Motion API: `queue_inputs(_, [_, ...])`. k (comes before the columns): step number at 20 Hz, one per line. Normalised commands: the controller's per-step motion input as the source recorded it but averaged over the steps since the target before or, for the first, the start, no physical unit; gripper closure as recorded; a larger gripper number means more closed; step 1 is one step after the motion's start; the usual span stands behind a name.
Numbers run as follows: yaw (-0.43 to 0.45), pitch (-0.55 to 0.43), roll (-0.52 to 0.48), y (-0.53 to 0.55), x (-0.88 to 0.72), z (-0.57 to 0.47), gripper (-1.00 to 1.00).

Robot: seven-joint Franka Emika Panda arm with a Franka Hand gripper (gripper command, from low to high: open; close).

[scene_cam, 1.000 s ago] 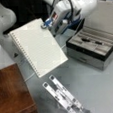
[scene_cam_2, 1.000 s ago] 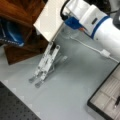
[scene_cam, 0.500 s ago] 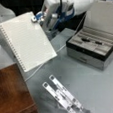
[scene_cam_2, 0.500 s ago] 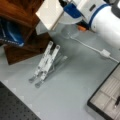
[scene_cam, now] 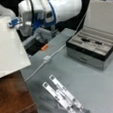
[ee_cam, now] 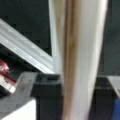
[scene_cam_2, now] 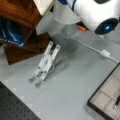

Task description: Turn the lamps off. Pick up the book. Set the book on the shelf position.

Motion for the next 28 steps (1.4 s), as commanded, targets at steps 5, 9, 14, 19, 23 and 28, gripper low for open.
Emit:
queue_inputs(5, [0.259, 0.004, 0.059, -0.30, -0.33, 0.08, 1.00])
queue_inputs(9, [0.262, 0.017, 0.022, -0.24, -0.25, 0.08, 1.00])
queue_inputs(14, [0.268, 0.027, -0.006, -0.23, -0.21, 0.07, 1.00])
queue_inputs(19, [0.251, 0.070, -0.006, -0.19, -0.16, 0.09, 1.00])
queue_inputs(23, [0.233, 0.095, 0.030, -0.14, -0.08, 0.10, 1.00])
queue_inputs(28, [0.198, 0.046, 0.019, -0.09, 0.01, 0.09, 1.00])
